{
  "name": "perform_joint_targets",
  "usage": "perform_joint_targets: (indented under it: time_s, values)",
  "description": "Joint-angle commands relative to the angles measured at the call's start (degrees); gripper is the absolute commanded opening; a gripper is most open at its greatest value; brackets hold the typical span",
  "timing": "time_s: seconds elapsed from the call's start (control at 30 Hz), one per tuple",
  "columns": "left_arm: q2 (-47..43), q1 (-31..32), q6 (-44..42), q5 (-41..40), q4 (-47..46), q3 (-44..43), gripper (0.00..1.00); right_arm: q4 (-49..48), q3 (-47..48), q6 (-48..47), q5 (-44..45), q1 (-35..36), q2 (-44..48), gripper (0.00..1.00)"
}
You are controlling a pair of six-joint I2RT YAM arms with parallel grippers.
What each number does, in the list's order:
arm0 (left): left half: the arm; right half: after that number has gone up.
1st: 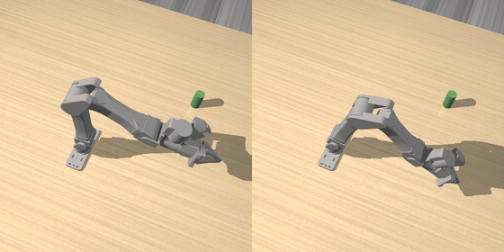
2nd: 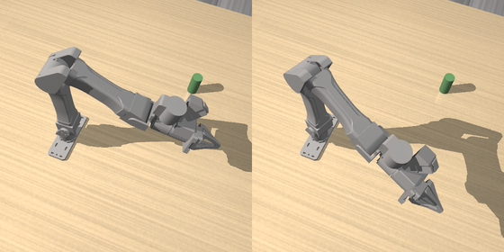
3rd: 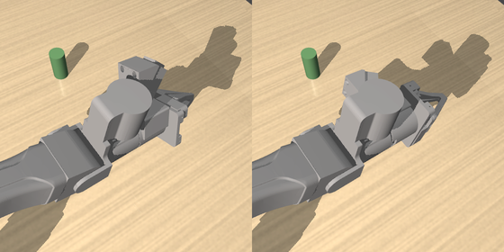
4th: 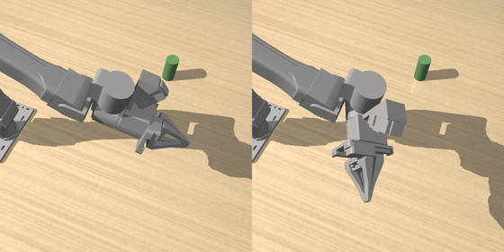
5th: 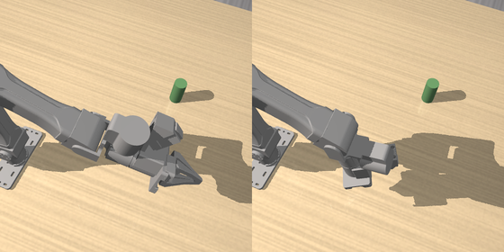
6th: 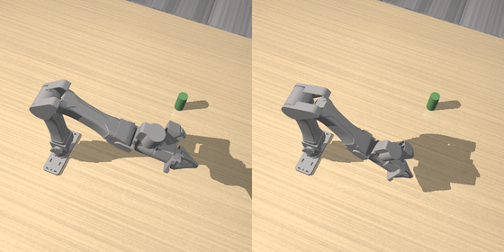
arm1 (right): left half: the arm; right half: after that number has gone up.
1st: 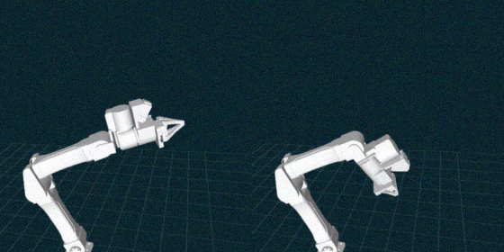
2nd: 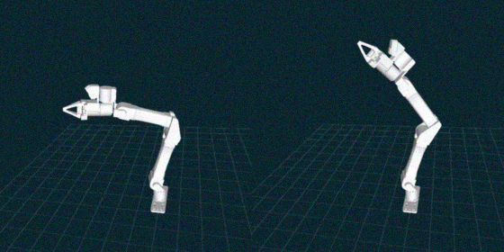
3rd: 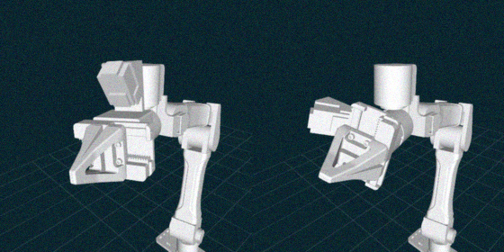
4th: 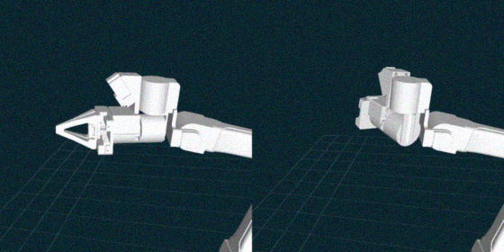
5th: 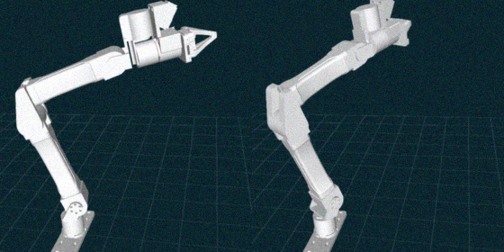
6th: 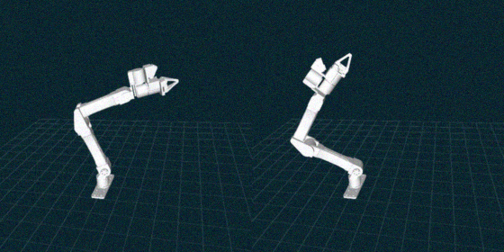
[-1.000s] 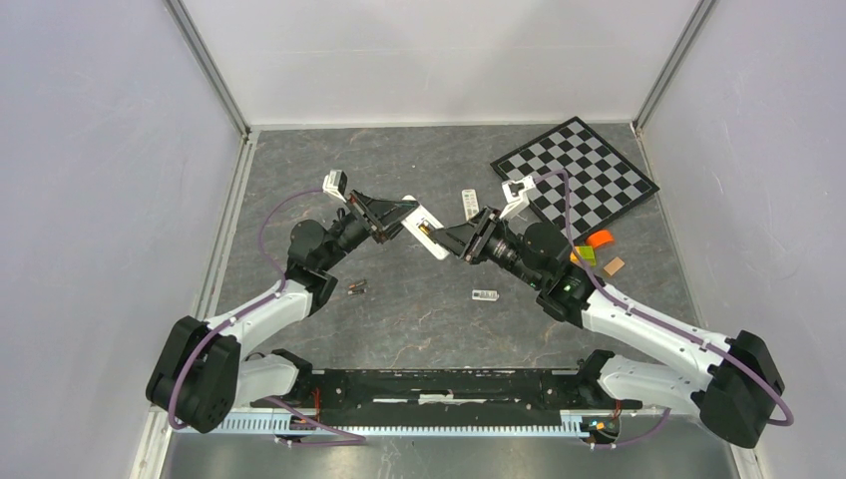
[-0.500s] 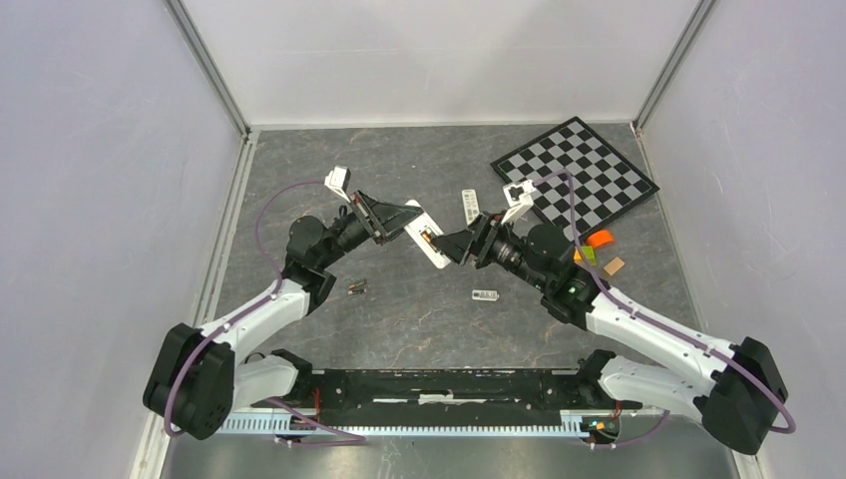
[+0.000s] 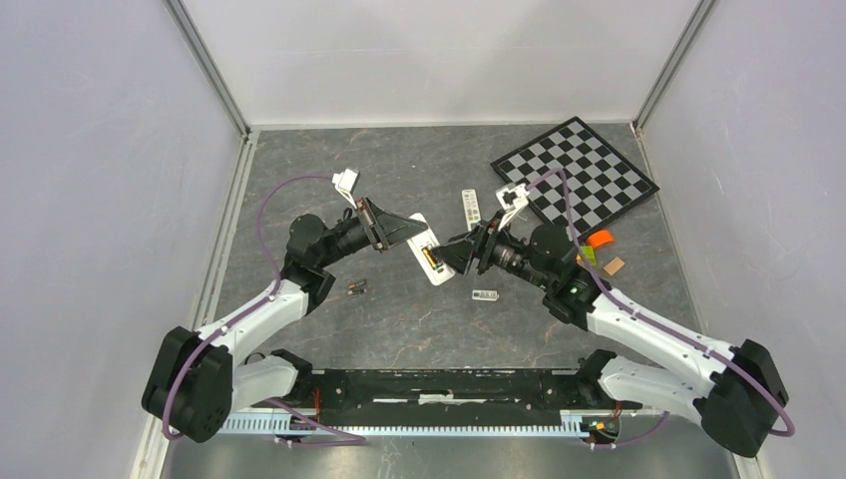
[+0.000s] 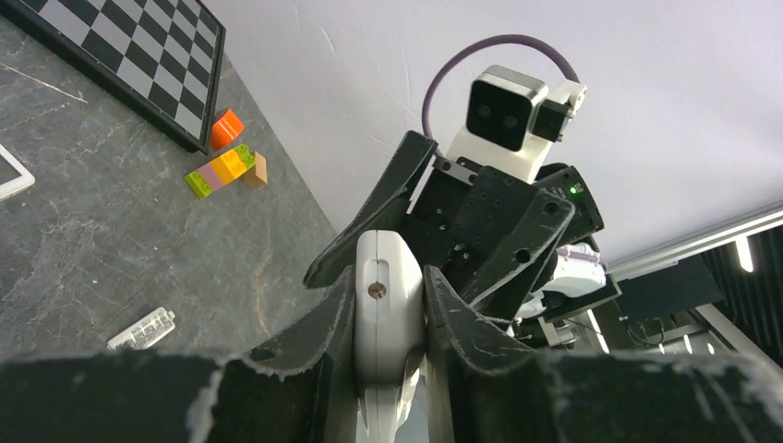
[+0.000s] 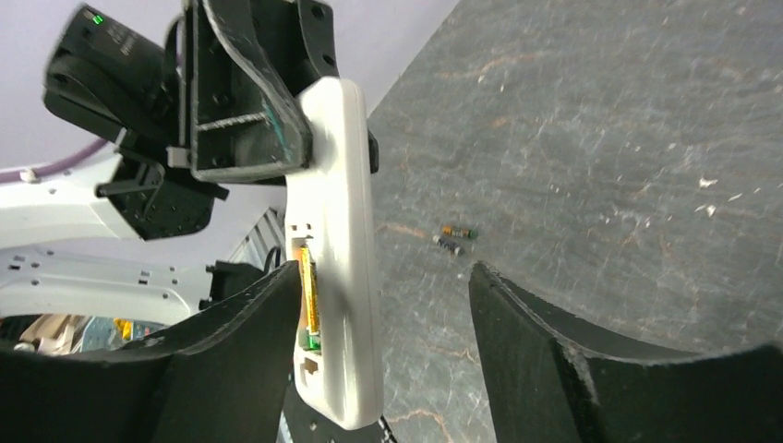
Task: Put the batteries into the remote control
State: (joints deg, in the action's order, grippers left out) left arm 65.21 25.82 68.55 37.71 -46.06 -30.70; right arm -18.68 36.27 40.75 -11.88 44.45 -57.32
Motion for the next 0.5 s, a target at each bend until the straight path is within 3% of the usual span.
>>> perform_joint_targets:
  time_s: [0.0, 0.2, 0.37, 0.47]
  values:
    - [-1.4, -0.2, -3.0, 1.9, -1.3, -2.0, 0.02, -2.7, 2.1, -2.2, -3.9, -0.2, -2.6, 0.68]
    - [-1.8, -0.2, -2.9, 2.9, -1.8, -2.0, 0.02, -1.7, 2.0, -1.6, 0.4, -0.2, -3.2, 0.46]
    - [-2.6, -0.2, -3.1, 5.3, -4.4, -1.9, 0.02, 8.8, 4.9, -0.4, 8.5, -0.2, -5.2, 0.42]
    - [-3.1, -0.1, -3.2, 6.7, -5.8, -1.9, 0.02, 9.8, 5.2, 0.2, 8.9, -0.2, -6.3, 0.42]
